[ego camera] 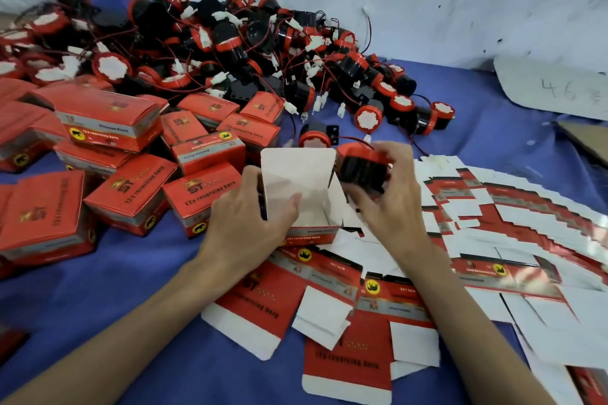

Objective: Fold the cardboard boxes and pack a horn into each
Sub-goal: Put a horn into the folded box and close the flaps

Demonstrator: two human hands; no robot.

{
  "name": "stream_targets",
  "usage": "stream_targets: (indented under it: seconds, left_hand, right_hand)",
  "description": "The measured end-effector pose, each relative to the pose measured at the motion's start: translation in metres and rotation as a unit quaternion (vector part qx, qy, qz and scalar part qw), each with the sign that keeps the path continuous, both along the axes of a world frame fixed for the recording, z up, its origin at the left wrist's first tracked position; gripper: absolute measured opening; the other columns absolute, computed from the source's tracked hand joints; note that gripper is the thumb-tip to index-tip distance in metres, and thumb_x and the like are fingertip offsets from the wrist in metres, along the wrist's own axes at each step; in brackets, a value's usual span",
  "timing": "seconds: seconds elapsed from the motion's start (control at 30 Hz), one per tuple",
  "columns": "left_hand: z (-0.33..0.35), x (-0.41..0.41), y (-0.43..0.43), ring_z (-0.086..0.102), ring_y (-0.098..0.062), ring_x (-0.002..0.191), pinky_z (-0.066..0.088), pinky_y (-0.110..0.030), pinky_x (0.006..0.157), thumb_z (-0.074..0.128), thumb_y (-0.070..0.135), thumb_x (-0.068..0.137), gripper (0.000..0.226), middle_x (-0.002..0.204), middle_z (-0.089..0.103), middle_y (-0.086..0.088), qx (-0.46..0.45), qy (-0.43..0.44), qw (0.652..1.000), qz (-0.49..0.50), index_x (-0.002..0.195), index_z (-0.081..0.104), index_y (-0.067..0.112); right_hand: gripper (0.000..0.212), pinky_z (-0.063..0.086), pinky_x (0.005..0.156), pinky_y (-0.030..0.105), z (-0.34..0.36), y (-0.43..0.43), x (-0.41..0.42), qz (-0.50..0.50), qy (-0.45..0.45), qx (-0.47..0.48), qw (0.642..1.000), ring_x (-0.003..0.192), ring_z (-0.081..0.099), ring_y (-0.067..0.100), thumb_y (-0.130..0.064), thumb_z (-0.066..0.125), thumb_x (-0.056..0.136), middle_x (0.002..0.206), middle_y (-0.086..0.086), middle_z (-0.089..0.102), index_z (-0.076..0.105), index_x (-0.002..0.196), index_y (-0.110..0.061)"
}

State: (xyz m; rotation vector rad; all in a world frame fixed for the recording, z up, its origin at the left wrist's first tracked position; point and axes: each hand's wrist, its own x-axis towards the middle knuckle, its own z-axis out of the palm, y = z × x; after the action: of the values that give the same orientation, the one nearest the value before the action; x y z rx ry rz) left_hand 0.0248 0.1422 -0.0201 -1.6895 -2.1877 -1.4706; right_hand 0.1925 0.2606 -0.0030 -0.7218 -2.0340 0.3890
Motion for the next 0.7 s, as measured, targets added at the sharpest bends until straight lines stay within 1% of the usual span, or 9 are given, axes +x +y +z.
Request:
stream_targets:
  seconds: [0.07, 0.17, 0.23, 0.3, 0.37, 0.43, 0.57, 0.63, 0.7]
  left_hand:
    - [-0.001, 0.0, 0.0, 0.045, 0.004, 0.066, 0.034, -0.009, 0.058, 0.056, 0.06, 0.08, 0.044, 0.08, 0.042, 0.03, -0.002, -0.013, 1.0, -0.003, 0.102, 0.032, 0.031]
    - [0.002, 0.001, -0.002, 0.051, 0.011, 0.075, 0.038, -0.006, 0.059, 0.05, 0.074, 0.075, 0.058, 0.097, 0.045, 0.033, -0.003, -0.061, 0.998, -0.028, 0.115, 0.027, 0.04]
    - [0.003, 0.003, -0.004, 0.049, 0.027, 0.091, 0.044, -0.001, 0.063, 0.057, 0.063, 0.079, 0.065, 0.12, 0.032, 0.047, 0.034, -0.077, 0.994, -0.068, 0.127, 0.024, 0.034]
    - [0.0, 0.003, -0.005, 0.035, 0.036, 0.104, 0.035, 0.009, 0.074, 0.063, 0.042, 0.084, 0.066, 0.128, 0.012, 0.056, 0.063, -0.075, 0.99, -0.104, 0.133, 0.025, 0.019]
    - [-0.002, 0.002, -0.006, 0.039, 0.029, 0.111, 0.037, 0.006, 0.079, 0.065, 0.031, 0.085, 0.063, 0.136, 0.016, 0.047, 0.064, -0.084, 0.985, -0.137, 0.134, 0.027, 0.019]
    - [-0.002, -0.001, -0.008, 0.048, 0.012, 0.11, 0.043, -0.001, 0.083, 0.062, 0.036, 0.092, 0.05, 0.138, 0.031, 0.019, 0.05, -0.057, 0.984, -0.162, 0.13, 0.03, 0.03]
    - [-0.002, -0.006, -0.014, 0.051, 0.0, 0.103, 0.045, -0.018, 0.084, 0.044, 0.036, 0.095, 0.034, 0.119, 0.049, 0.002, 0.016, -0.031, 0.981, -0.191, 0.127, 0.043, 0.026]
    - [-0.002, -0.009, -0.02, 0.051, 0.002, 0.105, 0.042, -0.012, 0.084, 0.046, 0.029, 0.091, 0.036, 0.114, 0.052, 0.008, 0.006, -0.066, 0.976, -0.208, 0.127, 0.039, 0.031]
    - [-0.003, -0.01, -0.023, 0.05, 0.007, 0.106, 0.037, -0.005, 0.083, 0.047, 0.026, 0.09, 0.038, 0.113, 0.051, 0.023, -0.005, -0.1, 0.975, -0.2, 0.121, 0.033, 0.044]
  right_hand:
    - [0.052, 0.039, 0.083, 0.008, 0.001, -0.002, 0.003, -0.036, 0.039, 0.019, 0.998, 0.099, 0.04, 0.003, -0.018, 0.079, 0.075, 0.11, 0.003, 0.039, 0.048, 0.115, -0.004]
    - [0.043, 0.037, 0.08, 0.008, 0.009, -0.01, -0.001, -0.041, 0.123, -0.005, 0.992, 0.094, 0.043, 0.003, -0.032, 0.073, 0.079, 0.104, -0.003, 0.042, 0.045, 0.108, -0.015]
    - [0.045, 0.038, 0.078, 0.003, 0.014, -0.02, -0.007, -0.027, 0.149, -0.007, 0.988, 0.094, 0.046, -0.011, -0.033, 0.069, 0.078, 0.106, -0.02, 0.043, 0.044, 0.113, -0.019]
    - [0.052, 0.04, 0.077, 0.0, 0.019, -0.027, -0.011, -0.01, 0.142, 0.006, 0.99, 0.094, 0.048, -0.014, -0.028, 0.069, 0.075, 0.103, -0.023, 0.046, 0.041, 0.117, -0.016]
    - [0.055, 0.048, 0.082, 0.013, 0.024, -0.03, -0.012, 0.025, 0.134, 0.013, 0.991, 0.106, 0.049, -0.001, -0.027, 0.071, 0.075, 0.114, -0.008, 0.048, 0.04, 0.119, -0.017]
    - [0.052, 0.052, 0.084, 0.031, 0.027, -0.033, -0.011, 0.081, 0.121, 0.038, 0.989, 0.116, 0.047, 0.018, -0.029, 0.071, 0.08, 0.124, 0.005, 0.046, 0.042, 0.121, -0.019]
    - [0.041, 0.039, 0.096, 0.023, 0.027, -0.042, -0.012, 0.166, -0.004, 0.068, 0.984, 0.123, 0.039, 0.012, -0.039, 0.045, 0.097, 0.132, 0.003, 0.035, 0.038, 0.133, -0.021]
    - [0.039, 0.034, 0.098, 0.018, 0.026, -0.043, -0.012, 0.17, -0.139, 0.096, 0.971, 0.12, 0.041, 0.012, -0.033, 0.041, 0.099, 0.132, 0.008, 0.039, 0.043, 0.135, -0.018]
    - [0.04, 0.038, 0.095, 0.021, 0.026, -0.04, -0.012, 0.14, -0.2, 0.12, 0.962, 0.116, 0.048, 0.02, -0.029, 0.048, 0.095, 0.13, 0.011, 0.05, 0.052, 0.132, -0.015]
